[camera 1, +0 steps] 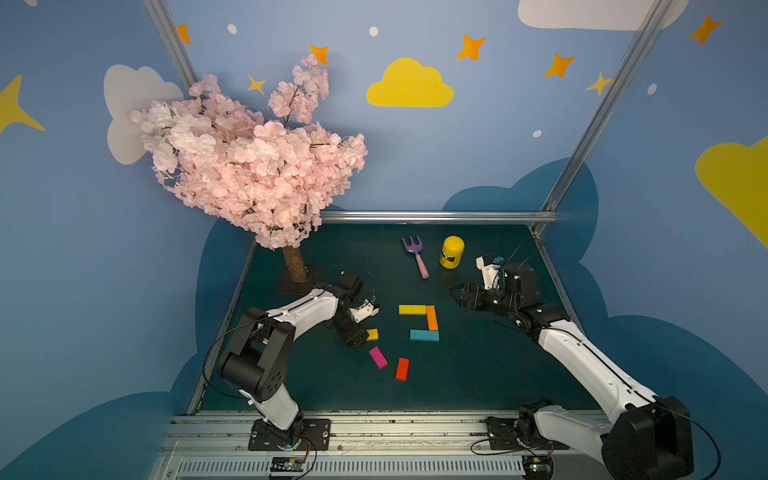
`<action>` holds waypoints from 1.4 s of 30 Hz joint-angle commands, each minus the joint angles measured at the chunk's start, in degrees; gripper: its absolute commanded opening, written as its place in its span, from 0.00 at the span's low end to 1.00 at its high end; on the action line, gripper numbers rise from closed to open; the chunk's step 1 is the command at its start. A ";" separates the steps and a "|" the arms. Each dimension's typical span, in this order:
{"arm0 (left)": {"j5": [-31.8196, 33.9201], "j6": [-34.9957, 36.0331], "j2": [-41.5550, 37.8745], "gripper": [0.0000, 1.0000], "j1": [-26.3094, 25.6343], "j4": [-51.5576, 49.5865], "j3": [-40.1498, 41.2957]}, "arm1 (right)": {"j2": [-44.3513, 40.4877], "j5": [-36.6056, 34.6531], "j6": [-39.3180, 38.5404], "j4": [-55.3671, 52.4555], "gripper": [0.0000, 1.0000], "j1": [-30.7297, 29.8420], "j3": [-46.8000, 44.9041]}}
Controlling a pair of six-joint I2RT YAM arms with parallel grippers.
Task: Assemble the letter p with building blocks
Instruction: Move the building block to the center of the board.
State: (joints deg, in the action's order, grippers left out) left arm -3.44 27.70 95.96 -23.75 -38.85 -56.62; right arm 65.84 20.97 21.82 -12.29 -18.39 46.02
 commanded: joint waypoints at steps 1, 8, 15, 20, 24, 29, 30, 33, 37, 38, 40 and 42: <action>1.22 2.05 1.93 0.84 0.02 0.26 0.18 | -0.73 0.03 -0.45 0.00 0.89 0.37 -0.60; 1.69 2.26 3.82 0.75 -0.42 -0.09 -0.99 | -1.06 0.24 -0.73 -0.18 0.89 0.91 -0.67; 2.12 1.50 3.15 0.65 -1.93 -1.52 -0.77 | -1.84 0.53 -0.82 0.03 0.89 1.22 -1.19; 1.86 -0.65 3.91 0.47 -3.96 -3.17 -1.27 | -1.95 0.56 -0.81 0.25 0.89 1.34 -1.56; 2.09 -3.38 4.69 0.30 -5.60 -5.26 -2.52 | -2.11 0.45 -0.73 0.43 0.89 1.43 -1.60; 1.13 -8.63 6.33 0.25 -5.81 -7.29 -5.57 | -2.23 0.65 -0.47 0.78 0.89 1.41 -1.70; 1.30 -10.07 6.91 0.25 -5.79 -7.29 -6.08 | -2.17 0.67 -0.53 0.75 0.89 1.50 -1.63; 0.65 -14.52 9.50 0.26 -5.81 -7.82 -9.13 | -2.04 0.06 -0.59 -0.28 0.89 1.57 -1.29; -1.75 -20.25 12.43 0.29 -6.04 -8.23 -12.22 | -2.20 -1.46 -0.99 -2.64 0.89 1.94 -0.40; -1.48 -22.02 12.81 0.30 -6.14 -7.89 -12.69 | -2.14 -1.79 -1.16 -3.43 0.89 2.04 -0.10; -2.21 -25.06 13.52 0.31 -6.22 -7.60 -13.16 | -2.12 -2.06 -1.43 -4.46 0.89 2.28 0.25; -3.15 -28.15 13.85 0.32 -6.33 -6.74 -12.67 | -2.04 -2.07 -1.46 -5.04 0.89 2.47 0.30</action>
State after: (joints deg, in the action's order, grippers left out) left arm -4.19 6.33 107.90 -29.76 -46.00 -69.73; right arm 64.82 19.90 21.43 -14.90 -16.34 45.04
